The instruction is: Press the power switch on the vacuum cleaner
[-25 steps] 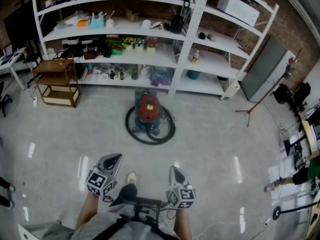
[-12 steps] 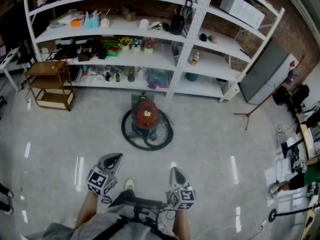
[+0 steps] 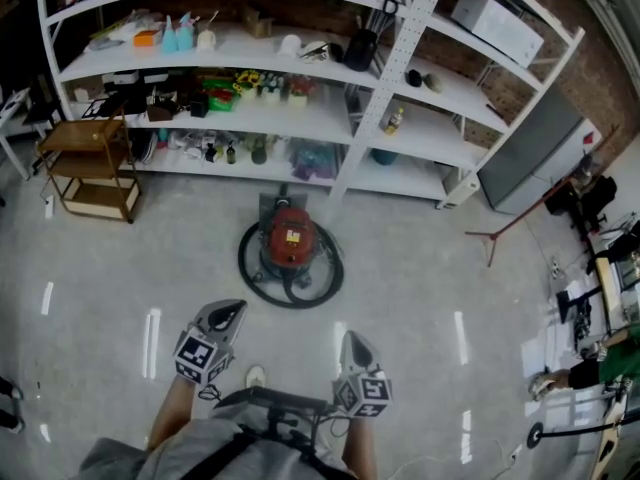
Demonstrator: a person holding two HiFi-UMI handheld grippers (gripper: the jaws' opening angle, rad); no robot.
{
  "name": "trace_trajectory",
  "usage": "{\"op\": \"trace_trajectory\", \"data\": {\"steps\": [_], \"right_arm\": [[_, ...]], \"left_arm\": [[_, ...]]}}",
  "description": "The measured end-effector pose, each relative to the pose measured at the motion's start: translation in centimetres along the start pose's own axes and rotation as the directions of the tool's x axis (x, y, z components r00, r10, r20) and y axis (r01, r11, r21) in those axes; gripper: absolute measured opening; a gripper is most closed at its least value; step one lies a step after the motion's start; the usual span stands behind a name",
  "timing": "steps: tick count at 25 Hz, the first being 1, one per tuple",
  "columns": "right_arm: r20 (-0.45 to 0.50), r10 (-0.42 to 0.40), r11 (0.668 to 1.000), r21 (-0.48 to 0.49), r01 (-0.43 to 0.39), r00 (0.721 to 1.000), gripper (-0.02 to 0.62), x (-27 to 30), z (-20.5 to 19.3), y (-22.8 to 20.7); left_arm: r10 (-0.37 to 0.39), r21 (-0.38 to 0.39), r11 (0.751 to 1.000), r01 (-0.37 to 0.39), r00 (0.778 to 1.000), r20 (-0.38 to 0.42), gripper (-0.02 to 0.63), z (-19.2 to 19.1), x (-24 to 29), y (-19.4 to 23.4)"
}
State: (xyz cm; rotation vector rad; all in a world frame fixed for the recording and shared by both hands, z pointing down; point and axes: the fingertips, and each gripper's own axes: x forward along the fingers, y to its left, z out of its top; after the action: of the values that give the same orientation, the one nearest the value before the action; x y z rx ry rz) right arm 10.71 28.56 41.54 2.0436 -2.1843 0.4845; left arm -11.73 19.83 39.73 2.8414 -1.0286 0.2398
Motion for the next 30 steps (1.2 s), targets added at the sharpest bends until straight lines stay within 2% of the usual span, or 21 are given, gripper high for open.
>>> {"op": "trace_trajectory", "data": {"steps": [6, 19, 26, 30], "right_arm": [[0.016, -0.02, 1.0, -0.002, 0.02, 1.0, 0.012, 3.7, 1.8, -0.1], [0.008, -0.021, 1.0, 0.008, 0.021, 1.0, 0.012, 10.4, 3.0, 0.0], [-0.007, 0.019, 1.0, 0.005, -0.019, 1.0, 0.012, 13.4, 3.6, -0.2], [0.01, 0.055, 0.998, -0.008, -0.055, 0.998, 0.012, 16.2, 5.1, -1.2]], "left_arm": [[-0.02, 0.018, 1.0, 0.019, 1.0, 0.008, 0.006, 0.8, 3.0, 3.1], [-0.032, 0.025, 0.999, 0.032, 0.999, 0.011, 0.006, 2.1, 7.4, 8.0], [-0.01, 0.018, 1.0, 0.01, 1.0, -0.005, 0.006, 1.9, 8.9, 9.5], [0.015, 0.009, 1.0, -0.015, 1.0, -0.009, 0.006, 1.9, 11.2, 10.4]]}}
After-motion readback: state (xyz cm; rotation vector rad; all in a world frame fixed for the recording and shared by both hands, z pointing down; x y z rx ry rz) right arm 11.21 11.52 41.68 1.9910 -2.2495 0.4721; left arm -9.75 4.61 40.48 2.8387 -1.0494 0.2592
